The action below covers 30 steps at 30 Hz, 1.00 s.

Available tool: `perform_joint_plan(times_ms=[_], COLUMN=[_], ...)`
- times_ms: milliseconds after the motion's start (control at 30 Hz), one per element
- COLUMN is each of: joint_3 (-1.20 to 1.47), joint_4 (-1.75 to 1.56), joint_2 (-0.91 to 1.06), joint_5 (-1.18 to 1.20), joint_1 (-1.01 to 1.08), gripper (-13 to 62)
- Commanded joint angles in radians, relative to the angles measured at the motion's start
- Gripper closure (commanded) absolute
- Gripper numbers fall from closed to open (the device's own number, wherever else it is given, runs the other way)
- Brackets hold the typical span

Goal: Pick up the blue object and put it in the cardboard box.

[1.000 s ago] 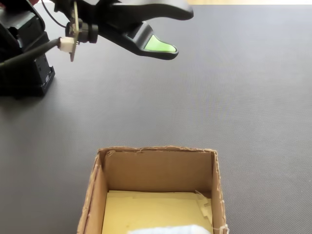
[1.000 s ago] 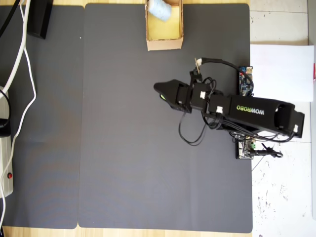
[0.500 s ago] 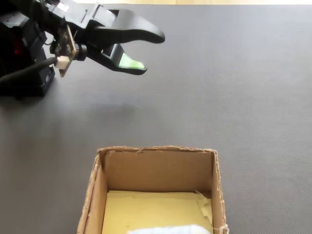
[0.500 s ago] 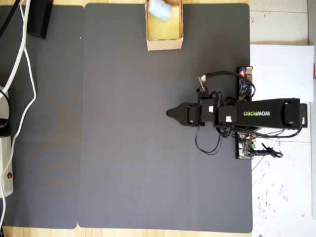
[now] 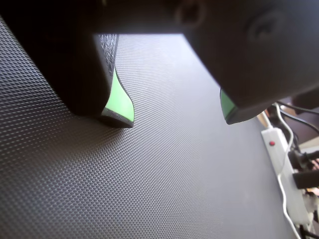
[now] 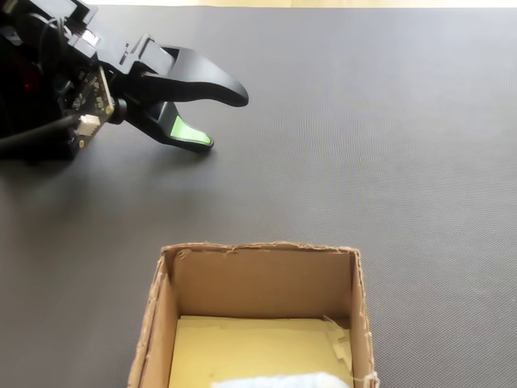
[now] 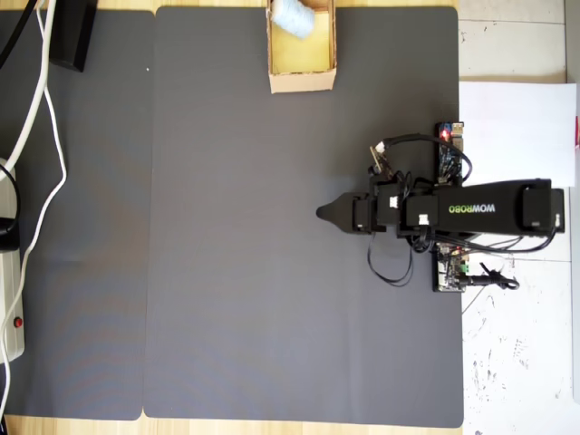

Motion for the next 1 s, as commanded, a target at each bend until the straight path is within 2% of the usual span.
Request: perform_joint_plan(times_ms=[0,133,967], joint_3=[0.040,0.040,0.040], joint_4=[0.061,0.147,0.135], joint_2=[0.094,0.094,0.092], joint_5=[0.032,0.021,0.020], joint_1=[0.002,0.003,0.012], gripper=[14.6,14.7,15.2])
